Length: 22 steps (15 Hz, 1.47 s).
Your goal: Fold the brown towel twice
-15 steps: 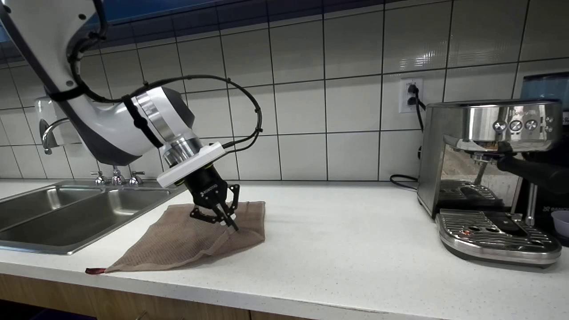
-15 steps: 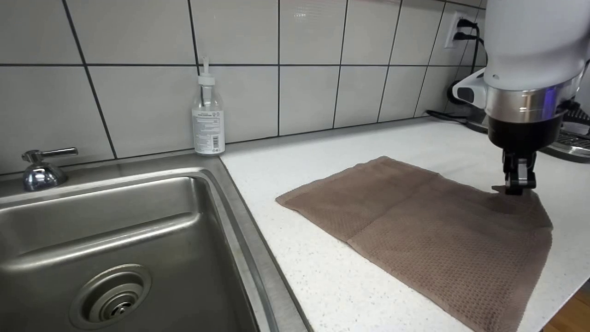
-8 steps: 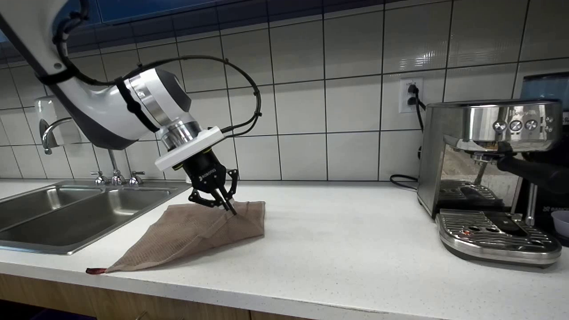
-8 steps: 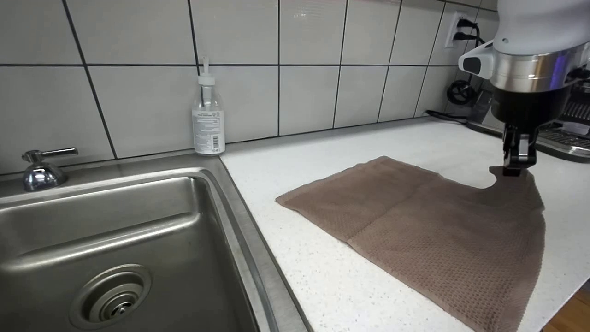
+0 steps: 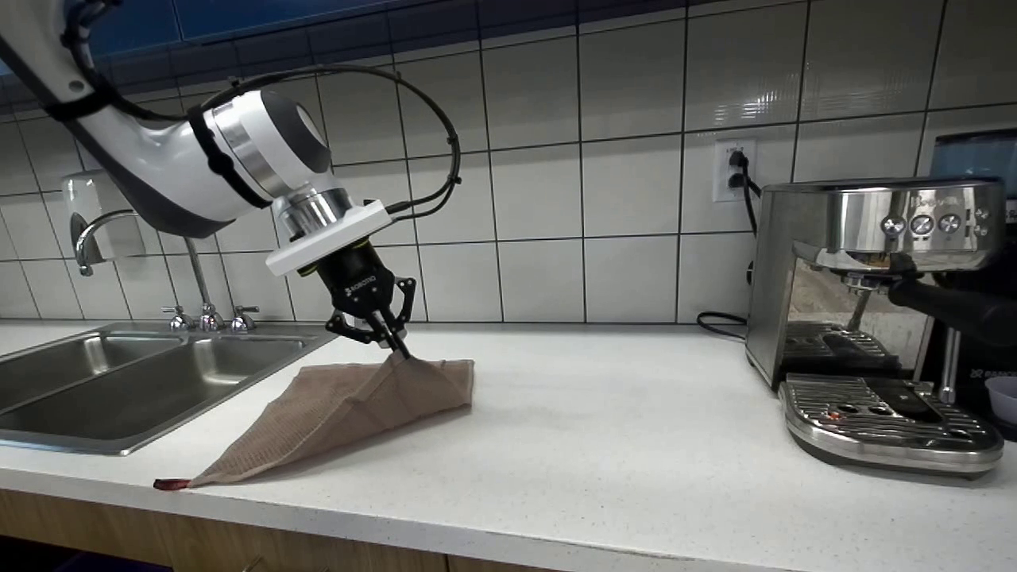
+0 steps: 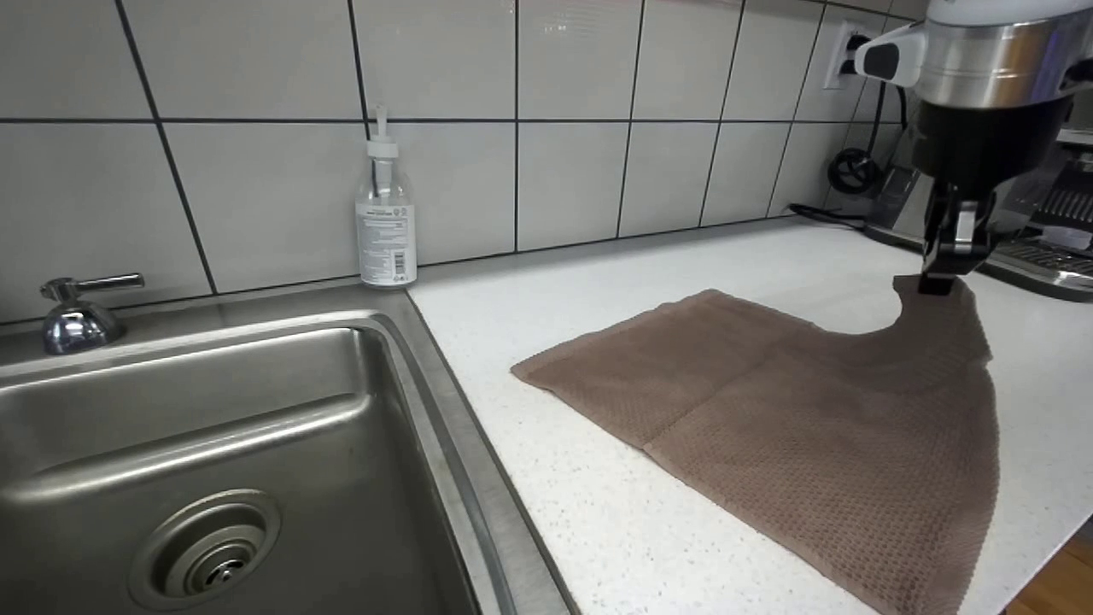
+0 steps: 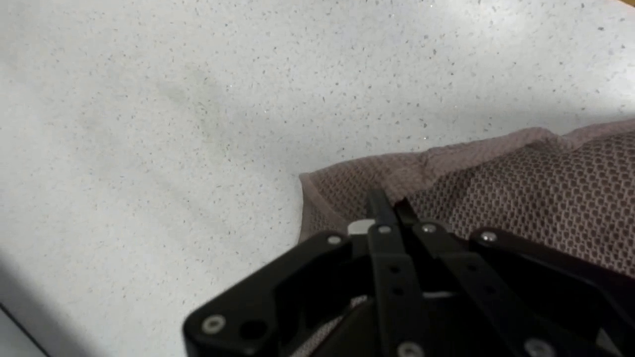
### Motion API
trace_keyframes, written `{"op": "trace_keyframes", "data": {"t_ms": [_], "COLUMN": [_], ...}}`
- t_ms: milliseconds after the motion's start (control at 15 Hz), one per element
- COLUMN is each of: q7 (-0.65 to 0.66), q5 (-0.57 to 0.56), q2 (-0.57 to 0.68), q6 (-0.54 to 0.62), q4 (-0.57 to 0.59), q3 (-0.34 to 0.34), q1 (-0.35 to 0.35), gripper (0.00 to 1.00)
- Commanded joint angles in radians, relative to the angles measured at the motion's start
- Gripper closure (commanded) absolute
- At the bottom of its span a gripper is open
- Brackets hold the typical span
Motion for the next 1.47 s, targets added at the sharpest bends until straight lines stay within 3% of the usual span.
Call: {"op": "trace_keyframes", "data": {"t_ms": [0, 600, 1400], "q7": [-0.061, -0.122, -0.147], "q5": [0.056, 0.207, 0.250], "q2": [-0.035, -0.069, -0.057], "q6": [-0.026, -0.137, -0.132], "q4": [0.020, 0.086, 0.161], "q3": [0.018, 0.056, 0.105], "q1": [0.006, 0.044, 0.098], "gripper": [0.99, 0.99, 0.99]}}
